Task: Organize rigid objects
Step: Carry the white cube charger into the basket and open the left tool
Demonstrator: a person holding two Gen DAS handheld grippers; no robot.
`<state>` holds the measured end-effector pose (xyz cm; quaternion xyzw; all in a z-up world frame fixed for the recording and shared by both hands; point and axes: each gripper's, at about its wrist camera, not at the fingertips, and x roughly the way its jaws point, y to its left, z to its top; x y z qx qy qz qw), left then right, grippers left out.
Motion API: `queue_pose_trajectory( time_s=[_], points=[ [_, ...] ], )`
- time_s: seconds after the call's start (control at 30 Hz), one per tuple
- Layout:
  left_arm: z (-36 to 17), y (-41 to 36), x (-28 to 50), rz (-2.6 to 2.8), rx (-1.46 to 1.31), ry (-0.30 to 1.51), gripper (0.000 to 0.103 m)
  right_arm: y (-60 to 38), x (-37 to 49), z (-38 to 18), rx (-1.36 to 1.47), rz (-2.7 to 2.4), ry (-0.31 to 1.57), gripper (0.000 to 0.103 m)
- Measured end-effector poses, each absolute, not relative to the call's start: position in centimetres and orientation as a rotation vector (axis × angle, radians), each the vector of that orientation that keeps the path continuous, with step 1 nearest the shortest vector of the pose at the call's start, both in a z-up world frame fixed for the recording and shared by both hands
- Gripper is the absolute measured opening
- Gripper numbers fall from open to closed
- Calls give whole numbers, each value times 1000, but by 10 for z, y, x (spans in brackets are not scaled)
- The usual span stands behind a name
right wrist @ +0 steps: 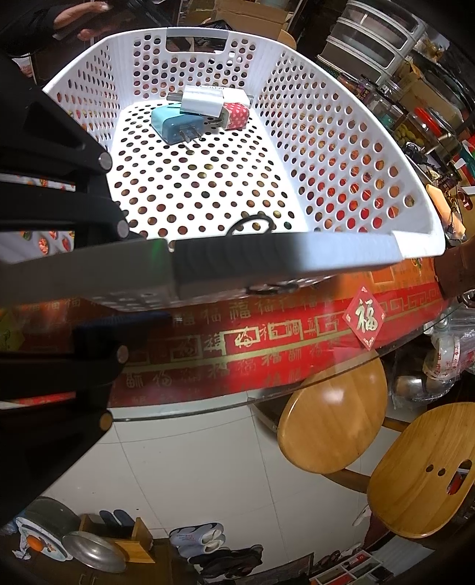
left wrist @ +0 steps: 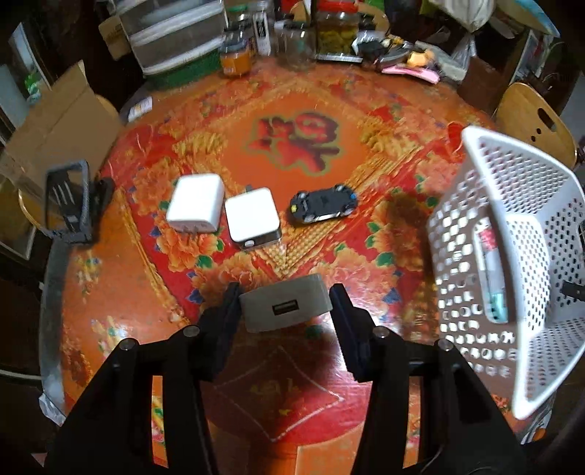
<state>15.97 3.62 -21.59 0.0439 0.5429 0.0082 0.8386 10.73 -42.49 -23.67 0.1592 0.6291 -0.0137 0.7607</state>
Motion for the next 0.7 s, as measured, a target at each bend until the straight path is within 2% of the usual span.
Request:
queue_pose_trajectory(
  time_s=[0.33,0.7],
  points=[
    [-132,-11,140,20,214,1020,46,-426,108,-236,346,-26,1367,21],
    [-96,-89,129,-56,281,965,46,-426,108,-236,346,-25,1366,21]
  ],
)
